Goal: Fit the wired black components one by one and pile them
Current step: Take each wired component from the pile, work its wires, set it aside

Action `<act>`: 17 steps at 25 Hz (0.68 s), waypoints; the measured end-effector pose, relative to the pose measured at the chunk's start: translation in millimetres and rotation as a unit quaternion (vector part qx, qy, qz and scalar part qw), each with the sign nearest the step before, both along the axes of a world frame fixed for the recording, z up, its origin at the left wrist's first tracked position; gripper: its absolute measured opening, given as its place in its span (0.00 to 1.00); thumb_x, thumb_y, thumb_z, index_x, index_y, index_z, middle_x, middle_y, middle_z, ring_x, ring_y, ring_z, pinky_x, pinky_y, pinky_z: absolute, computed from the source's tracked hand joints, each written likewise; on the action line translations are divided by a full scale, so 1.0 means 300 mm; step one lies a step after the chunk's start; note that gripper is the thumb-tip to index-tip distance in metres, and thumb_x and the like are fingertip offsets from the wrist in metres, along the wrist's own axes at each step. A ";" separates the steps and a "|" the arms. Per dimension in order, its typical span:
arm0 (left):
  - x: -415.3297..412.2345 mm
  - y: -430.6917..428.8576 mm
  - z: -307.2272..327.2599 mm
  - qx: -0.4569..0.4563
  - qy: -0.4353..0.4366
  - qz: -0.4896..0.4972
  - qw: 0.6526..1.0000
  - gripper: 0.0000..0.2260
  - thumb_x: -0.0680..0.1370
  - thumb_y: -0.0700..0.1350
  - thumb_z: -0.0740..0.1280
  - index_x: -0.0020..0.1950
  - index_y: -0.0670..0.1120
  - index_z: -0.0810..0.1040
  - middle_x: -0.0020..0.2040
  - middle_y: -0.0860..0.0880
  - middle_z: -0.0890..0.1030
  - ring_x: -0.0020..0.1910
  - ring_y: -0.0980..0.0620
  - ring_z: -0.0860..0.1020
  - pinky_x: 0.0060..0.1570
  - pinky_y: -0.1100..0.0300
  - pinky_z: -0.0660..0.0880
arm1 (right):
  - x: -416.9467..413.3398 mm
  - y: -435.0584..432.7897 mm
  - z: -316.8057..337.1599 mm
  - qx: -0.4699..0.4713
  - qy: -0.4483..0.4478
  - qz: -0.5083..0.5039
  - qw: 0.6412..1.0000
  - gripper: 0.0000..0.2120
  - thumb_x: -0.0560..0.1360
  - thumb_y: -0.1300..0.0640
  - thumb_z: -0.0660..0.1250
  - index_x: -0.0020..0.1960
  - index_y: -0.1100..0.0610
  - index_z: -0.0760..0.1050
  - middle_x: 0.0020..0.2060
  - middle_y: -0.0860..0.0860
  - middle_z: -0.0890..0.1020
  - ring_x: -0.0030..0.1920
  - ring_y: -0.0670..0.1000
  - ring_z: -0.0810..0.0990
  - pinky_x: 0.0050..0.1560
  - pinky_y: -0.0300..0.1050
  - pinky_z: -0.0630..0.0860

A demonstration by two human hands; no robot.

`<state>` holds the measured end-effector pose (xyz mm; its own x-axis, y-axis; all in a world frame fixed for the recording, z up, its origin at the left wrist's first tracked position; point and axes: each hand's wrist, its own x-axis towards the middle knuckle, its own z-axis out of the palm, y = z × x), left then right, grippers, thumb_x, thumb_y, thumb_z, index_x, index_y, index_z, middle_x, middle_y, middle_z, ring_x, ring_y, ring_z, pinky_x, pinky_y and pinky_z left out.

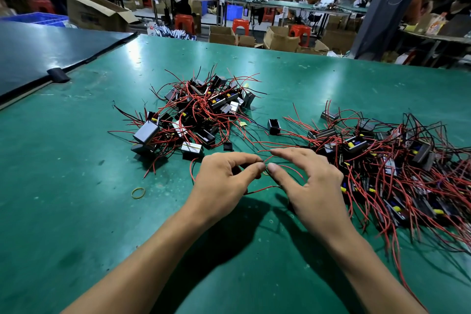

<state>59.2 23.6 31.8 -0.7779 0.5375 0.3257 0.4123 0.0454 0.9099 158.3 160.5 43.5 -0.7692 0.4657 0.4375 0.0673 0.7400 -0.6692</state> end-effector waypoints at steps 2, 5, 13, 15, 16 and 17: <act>0.001 -0.001 -0.004 0.000 0.007 0.006 1.000 0.03 0.75 0.43 0.73 0.43 0.49 0.86 0.33 0.52 0.83 0.27 0.56 0.72 0.30 0.61 0.72 | 0.001 0.004 -0.002 -0.024 -0.039 0.000 0.999 0.07 0.76 0.45 0.70 0.53 0.37 0.80 0.55 0.36 0.81 0.62 0.41 0.75 0.69 0.53 0.62; -0.002 0.002 -0.010 -0.004 0.017 0.030 0.999 0.03 0.75 0.43 0.73 0.41 0.49 0.85 0.30 0.53 0.82 0.26 0.55 0.71 0.29 0.59 0.70 | 0.003 0.013 -0.007 -0.011 -0.068 -0.019 0.997 0.08 0.76 0.43 0.69 0.54 0.37 0.80 0.55 0.35 0.82 0.62 0.38 0.73 0.63 0.45 0.57; -0.002 -0.002 -0.015 -0.004 0.090 0.027 0.996 0.03 0.74 0.41 0.74 0.43 0.49 0.86 0.29 0.62 0.79 0.25 0.62 0.70 0.28 0.67 0.66 | 0.001 -0.008 0.010 -0.030 0.032 0.059 0.997 0.13 0.71 0.38 0.66 0.46 0.43 0.83 0.46 0.39 0.84 0.54 0.46 0.79 0.59 0.62 0.72; 0.000 -0.004 -0.011 -0.009 0.131 0.020 0.991 0.03 0.74 0.41 0.74 0.43 0.49 0.87 0.29 0.61 0.78 0.25 0.62 0.70 0.28 0.70 0.64 | -0.003 -0.002 0.008 -0.037 0.033 0.060 0.997 0.12 0.71 0.39 0.68 0.44 0.45 0.83 0.43 0.40 0.84 0.50 0.47 0.79 0.58 0.62 0.72; -0.001 -0.005 -0.010 -0.011 0.145 0.017 0.989 0.03 0.74 0.41 0.74 0.44 0.49 0.87 0.29 0.61 0.78 0.25 0.62 0.70 0.28 0.71 0.64 | -0.006 0.001 0.005 -0.036 0.034 0.056 0.997 0.09 0.72 0.41 0.70 0.43 0.46 0.83 0.42 0.40 0.84 0.49 0.47 0.79 0.57 0.63 0.72; -0.002 -0.004 -0.012 -0.010 0.152 0.016 0.988 0.03 0.74 0.42 0.75 0.45 0.49 0.87 0.29 0.62 0.78 0.24 0.62 0.69 0.28 0.71 0.63 | -0.008 0.003 0.002 -0.032 0.035 0.053 0.997 0.06 0.73 0.45 0.72 0.42 0.46 0.83 0.41 0.40 0.83 0.48 0.47 0.79 0.56 0.63 0.72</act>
